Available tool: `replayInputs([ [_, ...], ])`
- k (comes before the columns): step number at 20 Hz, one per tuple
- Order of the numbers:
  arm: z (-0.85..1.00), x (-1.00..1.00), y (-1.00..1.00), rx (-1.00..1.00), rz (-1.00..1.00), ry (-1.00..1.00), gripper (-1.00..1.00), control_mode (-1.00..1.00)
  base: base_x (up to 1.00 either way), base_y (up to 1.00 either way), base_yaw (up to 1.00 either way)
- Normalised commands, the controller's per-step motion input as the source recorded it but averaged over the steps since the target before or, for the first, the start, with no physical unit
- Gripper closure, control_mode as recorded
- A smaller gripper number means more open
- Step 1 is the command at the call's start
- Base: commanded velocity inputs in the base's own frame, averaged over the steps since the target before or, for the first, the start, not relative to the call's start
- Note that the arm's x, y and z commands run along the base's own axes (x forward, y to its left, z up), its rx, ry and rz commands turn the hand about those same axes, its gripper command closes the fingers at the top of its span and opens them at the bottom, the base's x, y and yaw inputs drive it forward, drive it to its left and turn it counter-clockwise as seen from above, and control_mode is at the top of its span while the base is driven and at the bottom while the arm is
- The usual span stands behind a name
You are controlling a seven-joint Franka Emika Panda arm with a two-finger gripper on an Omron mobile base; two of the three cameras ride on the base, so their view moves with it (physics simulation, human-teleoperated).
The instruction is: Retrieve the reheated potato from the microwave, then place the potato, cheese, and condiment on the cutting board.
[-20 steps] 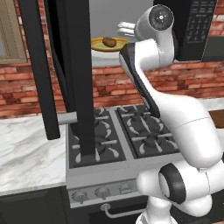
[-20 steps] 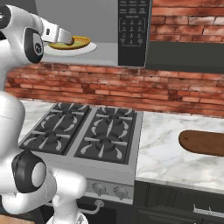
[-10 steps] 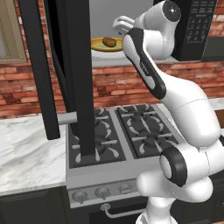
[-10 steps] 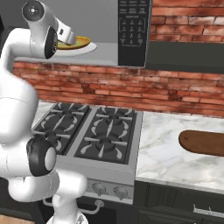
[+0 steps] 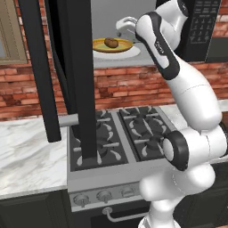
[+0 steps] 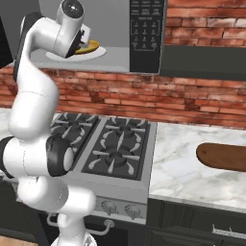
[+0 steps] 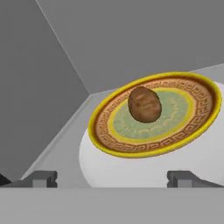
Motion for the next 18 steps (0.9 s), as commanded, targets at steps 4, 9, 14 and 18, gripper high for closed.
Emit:
replayInputs([
  [4, -0.02, 0.39, 0.00, -0.04, 0.11, 0.08, -1.00, -1.00, 0.00, 0.00, 0.00],
  [9, 0.00, 0.31, 0.04, -0.10, 0.01, 0.06, -1.00, -1.00, 0.00, 0.00, 0.00],
  [14, -0.04, 0.18, 0.17, -0.17, 0.05, 0.00, -1.00, -1.00, 0.00, 0.00, 0.00],
  [18, -0.21, 0.23, 0.14, -0.13, 0.12, 0.00, -1.00, -1.00, 0.00, 0.00, 0.00],
])
